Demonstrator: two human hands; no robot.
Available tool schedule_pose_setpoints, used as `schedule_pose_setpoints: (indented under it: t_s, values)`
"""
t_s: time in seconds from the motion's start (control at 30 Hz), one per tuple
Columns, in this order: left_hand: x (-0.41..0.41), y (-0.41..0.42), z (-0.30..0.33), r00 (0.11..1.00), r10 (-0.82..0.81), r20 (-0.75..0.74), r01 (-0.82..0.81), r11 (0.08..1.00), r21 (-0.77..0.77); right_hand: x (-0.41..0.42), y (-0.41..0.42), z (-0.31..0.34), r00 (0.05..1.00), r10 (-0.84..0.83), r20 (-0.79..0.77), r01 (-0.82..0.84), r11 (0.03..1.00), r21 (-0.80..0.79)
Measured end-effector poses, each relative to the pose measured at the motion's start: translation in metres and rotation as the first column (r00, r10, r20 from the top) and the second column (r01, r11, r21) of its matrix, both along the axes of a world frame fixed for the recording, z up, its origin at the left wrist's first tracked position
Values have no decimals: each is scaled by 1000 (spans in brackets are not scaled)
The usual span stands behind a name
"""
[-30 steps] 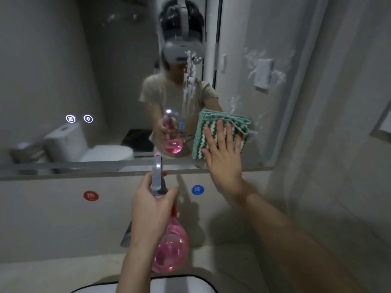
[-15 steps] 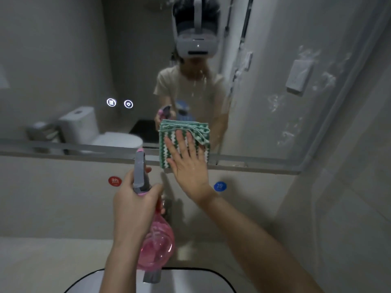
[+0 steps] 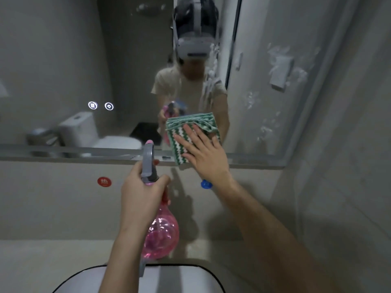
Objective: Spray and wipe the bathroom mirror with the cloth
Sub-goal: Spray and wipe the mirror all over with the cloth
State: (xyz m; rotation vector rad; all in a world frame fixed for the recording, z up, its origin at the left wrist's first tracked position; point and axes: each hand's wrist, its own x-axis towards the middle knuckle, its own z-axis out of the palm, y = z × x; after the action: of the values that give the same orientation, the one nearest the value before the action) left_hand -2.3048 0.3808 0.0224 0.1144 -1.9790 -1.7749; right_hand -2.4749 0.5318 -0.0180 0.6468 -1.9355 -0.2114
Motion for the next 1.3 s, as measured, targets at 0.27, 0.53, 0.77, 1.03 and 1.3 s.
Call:
schedule_pose_setpoints:
  t_s: [0.27, 0.53, 0.77, 1.03, 1.3]
  values:
    - [-3, 37, -10, 998, -55, 39, 56, 998, -32, 4, 65, -9, 988, -144, 53, 146, 989, -34]
    - [-7, 38, -19, 996, -82, 31, 82, 997, 3, 10, 60, -32, 943, -327, 60, 332, 940, -85]
    - [-20, 10, -24, 998, -65, 17, 63, 993, 98, 4, 8, -31, 987, -156, 35, 159, 980, -118]
    - [-8, -52, -22, 999, 52, 14, -53, 985, 164, 0, -111, -20, 992, -85, 88, 81, 995, 51]
    - [8, -64, -4, 990, 140, -31, -136, 985, 101, -2, -106, -12, 993, -18, 116, 5, 994, 109]
